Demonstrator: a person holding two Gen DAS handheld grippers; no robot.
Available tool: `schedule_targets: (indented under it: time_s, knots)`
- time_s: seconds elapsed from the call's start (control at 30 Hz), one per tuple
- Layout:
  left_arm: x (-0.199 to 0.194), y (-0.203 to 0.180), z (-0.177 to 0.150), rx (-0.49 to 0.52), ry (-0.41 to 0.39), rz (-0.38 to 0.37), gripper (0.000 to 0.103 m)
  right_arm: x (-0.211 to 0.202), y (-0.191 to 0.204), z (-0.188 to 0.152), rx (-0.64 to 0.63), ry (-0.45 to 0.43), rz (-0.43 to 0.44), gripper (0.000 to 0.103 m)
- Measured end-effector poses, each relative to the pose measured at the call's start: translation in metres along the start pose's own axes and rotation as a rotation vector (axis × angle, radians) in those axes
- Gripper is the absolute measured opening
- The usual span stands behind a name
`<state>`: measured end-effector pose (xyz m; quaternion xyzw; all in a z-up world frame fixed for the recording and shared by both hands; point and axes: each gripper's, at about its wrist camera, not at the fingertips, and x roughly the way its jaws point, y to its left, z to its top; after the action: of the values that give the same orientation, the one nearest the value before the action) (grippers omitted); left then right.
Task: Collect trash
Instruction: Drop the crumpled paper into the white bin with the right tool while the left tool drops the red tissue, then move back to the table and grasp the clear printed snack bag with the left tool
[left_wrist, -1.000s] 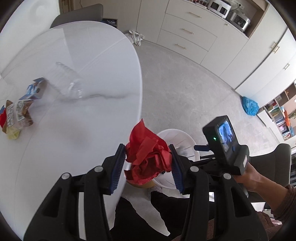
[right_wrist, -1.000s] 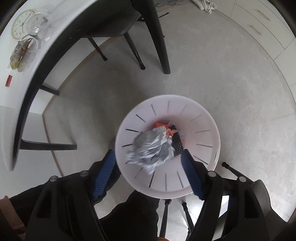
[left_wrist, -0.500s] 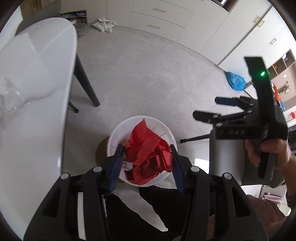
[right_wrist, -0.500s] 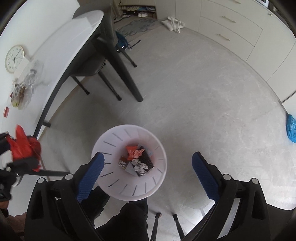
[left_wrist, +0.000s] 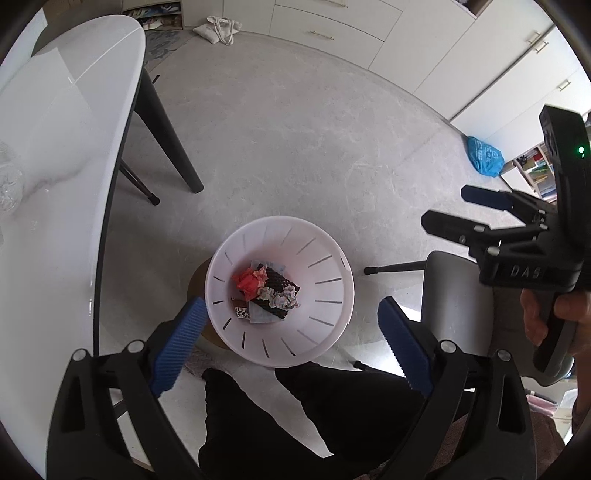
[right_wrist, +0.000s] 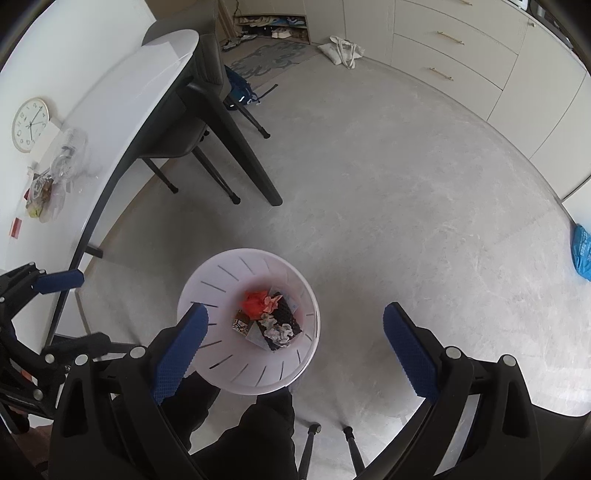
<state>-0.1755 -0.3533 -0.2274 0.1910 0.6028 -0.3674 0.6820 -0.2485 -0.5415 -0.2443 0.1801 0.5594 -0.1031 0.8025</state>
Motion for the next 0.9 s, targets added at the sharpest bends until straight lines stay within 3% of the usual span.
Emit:
schedule_targets:
  time_s: [0.23,0.4,0.63,0.9]
  knots:
    - [-0.006,0.003,0.005,-0.035,-0.031,0.020,0.090,-0.001,0.012,0.006,-0.020,-0.014,0.006,0.095]
    - [-0.035,0.031,0.001,-0.117,-0.101,0.069,0.090,-0.012,0.040,0.016,-0.082,-0.055,0.000,0.095]
    - [-0.107,0.119,-0.021,-0.310,-0.240,0.232,0.090,-0.038,0.132,0.040,-0.318,-0.139,0.059,0.095]
    - [-0.148,0.235,-0.054,-0.477,-0.290,0.369,0.090,-0.041,0.244,0.066,-0.496,-0.188,0.158,0.095]
